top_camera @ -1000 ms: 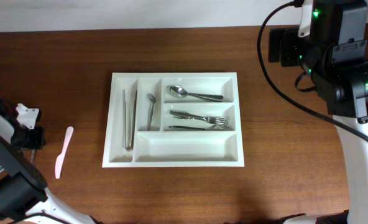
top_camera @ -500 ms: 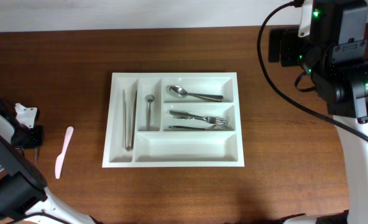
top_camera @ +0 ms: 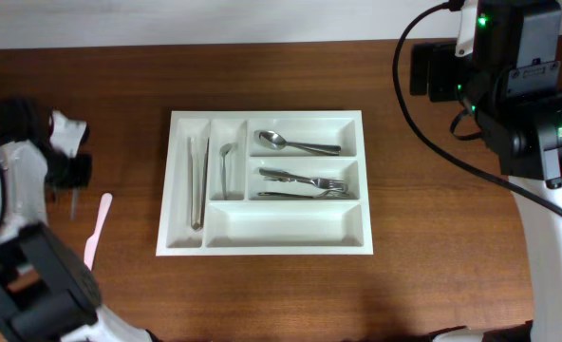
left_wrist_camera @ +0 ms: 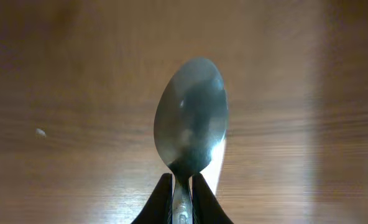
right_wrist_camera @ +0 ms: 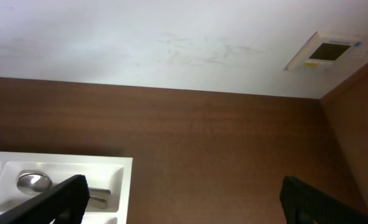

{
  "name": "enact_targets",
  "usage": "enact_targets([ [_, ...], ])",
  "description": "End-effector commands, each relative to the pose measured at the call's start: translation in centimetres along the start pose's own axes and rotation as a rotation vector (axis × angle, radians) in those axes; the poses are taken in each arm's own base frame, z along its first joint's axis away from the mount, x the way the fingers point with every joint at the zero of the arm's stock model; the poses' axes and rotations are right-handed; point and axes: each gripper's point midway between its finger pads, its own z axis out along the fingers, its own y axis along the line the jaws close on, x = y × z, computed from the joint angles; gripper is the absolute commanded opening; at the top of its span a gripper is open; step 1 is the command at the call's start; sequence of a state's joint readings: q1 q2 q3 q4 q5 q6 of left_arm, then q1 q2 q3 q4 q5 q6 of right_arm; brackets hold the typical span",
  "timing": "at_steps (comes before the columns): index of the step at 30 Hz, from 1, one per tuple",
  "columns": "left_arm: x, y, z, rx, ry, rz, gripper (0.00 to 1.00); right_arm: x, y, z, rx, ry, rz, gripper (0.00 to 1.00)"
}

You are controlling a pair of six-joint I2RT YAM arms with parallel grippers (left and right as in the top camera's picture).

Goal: Pack container
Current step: 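Place the second spoon beside the first in the left-middle compartment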

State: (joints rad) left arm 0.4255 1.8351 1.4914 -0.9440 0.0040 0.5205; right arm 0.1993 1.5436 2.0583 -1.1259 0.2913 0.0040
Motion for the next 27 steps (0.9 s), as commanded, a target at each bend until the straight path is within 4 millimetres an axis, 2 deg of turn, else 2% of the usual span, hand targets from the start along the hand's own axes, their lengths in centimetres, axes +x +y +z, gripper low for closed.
enact_targets([
  [1,-2.3,-3.8,-3.8,0.056,-0.089,-0.057,0.02,-0.3,-0.5,-0.1,0.017,-0.008,0.018,0.99],
  [7,-4.2,-13.4,-5.3,0.234,-0.100,0.001,0.02,-0.3,-0.5,-0.1,0.017,-0.009,0.018,0.99],
  [10,-4.9,-17.5,-5.7,0.267,-0.100,0.025,0.02,-0.3,-0.5,-0.1,0.017,-0.008,0.018,0.99],
  [15,-6.3,-23.2,-6.5,0.312,-0.137,0.047,0.02,-0.3,-0.5,-0.1,0.017,-0.009,0.018,0.99],
  [19,-7.3,-24.9,-5.7,0.271,-0.154,0.015,0.02,-0.3,-0.5,-0.1,0.017,-0.009,0.018,0.98],
  [27,-8.6,-28.0,-1.4,0.298,-0.136,0.025,0.02,-0.3,-0.5,-0.1,0.017,-0.009,0.018,0.99],
])
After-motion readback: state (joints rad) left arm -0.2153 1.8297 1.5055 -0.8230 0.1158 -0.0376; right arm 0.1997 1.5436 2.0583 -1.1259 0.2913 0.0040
